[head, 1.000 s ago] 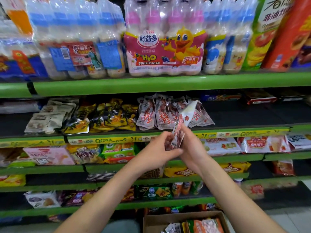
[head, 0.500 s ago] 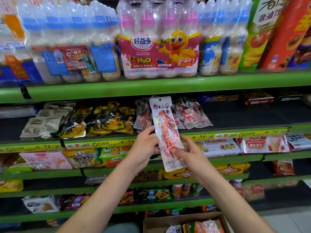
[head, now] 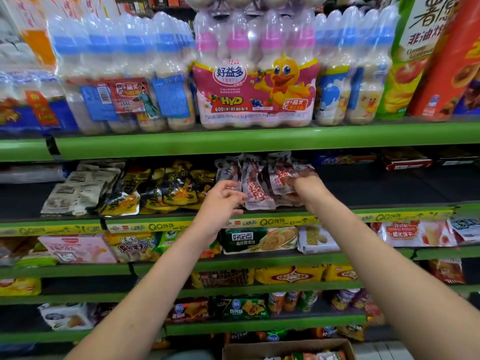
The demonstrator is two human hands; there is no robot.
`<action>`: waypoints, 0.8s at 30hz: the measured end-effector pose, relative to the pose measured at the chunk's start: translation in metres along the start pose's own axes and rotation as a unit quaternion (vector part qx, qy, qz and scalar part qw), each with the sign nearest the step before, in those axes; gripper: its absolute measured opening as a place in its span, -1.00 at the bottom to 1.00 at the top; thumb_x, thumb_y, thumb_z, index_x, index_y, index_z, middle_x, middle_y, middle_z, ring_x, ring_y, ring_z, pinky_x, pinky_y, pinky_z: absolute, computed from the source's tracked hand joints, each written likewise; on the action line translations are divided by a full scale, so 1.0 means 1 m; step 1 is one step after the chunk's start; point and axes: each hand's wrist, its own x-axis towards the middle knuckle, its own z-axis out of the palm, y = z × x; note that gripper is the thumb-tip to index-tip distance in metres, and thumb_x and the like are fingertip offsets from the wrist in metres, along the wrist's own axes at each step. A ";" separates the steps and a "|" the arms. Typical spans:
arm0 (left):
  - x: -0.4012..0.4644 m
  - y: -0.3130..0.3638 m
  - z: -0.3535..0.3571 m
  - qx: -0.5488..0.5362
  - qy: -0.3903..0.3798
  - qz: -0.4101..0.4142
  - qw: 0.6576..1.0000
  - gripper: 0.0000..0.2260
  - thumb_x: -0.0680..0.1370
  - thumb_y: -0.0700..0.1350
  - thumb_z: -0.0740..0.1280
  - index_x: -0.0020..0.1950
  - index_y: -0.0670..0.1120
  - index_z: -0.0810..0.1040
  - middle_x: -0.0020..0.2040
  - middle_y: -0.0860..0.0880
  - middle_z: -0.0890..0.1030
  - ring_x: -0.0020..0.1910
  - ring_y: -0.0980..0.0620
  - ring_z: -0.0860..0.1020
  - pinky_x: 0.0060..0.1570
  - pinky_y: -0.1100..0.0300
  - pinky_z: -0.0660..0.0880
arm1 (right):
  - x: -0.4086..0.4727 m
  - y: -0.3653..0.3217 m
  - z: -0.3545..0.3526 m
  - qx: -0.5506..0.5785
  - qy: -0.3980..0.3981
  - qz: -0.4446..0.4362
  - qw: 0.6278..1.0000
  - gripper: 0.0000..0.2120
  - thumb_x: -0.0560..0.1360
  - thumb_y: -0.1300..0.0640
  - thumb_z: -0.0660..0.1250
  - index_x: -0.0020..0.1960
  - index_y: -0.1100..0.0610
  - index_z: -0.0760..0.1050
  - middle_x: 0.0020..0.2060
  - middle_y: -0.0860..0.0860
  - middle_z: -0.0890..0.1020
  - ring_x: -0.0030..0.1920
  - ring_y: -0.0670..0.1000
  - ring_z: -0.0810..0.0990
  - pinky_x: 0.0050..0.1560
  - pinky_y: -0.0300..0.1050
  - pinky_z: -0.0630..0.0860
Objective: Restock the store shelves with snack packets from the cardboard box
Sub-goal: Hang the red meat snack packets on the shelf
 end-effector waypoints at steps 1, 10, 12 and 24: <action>0.000 0.000 0.000 0.005 -0.004 -0.001 1.000 -0.80 0.65 -0.25 0.24 0.13 0.05 0.50 0.05 0.02 0.67 0.03 0.17 0.64 -0.14 0.31 0.61 | 0.003 -0.002 0.000 -0.047 0.004 0.000 0.999 -0.87 0.59 0.27 0.32 0.14 0.24 0.51 -0.25 0.17 0.57 -0.52 0.05 0.55 -0.55 -0.22 0.46; 0.014 -0.014 0.008 0.331 -0.009 0.099 0.938 -0.82 0.64 -0.12 0.27 0.20 0.03 0.57 0.21 0.03 0.59 0.11 0.08 0.56 0.05 0.15 0.55 | -0.001 0.005 -0.017 -0.388 0.006 -0.100 0.916 -0.64 0.60 0.21 0.26 0.38 0.07 0.52 0.14 0.20 0.65 -0.21 0.11 0.60 -0.24 -0.16 0.50; 0.026 -0.015 0.012 0.499 -0.023 0.148 0.853 -0.66 0.63 -0.01 0.25 0.41 0.01 0.47 0.43 -0.07 0.45 0.45 -0.10 0.34 0.44 -0.15 0.32 | -0.006 0.008 -0.017 -0.433 0.015 -0.115 0.894 -0.64 0.59 0.16 0.27 0.37 0.05 0.52 0.17 0.18 0.64 -0.08 0.14 0.62 -0.07 -0.10 0.56; 0.011 -0.044 0.026 0.472 -0.015 0.178 0.863 -0.65 0.64 0.09 0.24 0.39 0.02 0.50 0.38 0.01 0.45 0.44 -0.03 0.30 0.43 -0.09 0.26 | -0.067 0.058 -0.015 -0.336 0.051 -0.261 0.903 -0.79 0.57 0.13 0.30 0.19 0.08 0.55 0.14 -0.04 0.47 0.01 0.02 0.57 -0.11 -0.11 0.44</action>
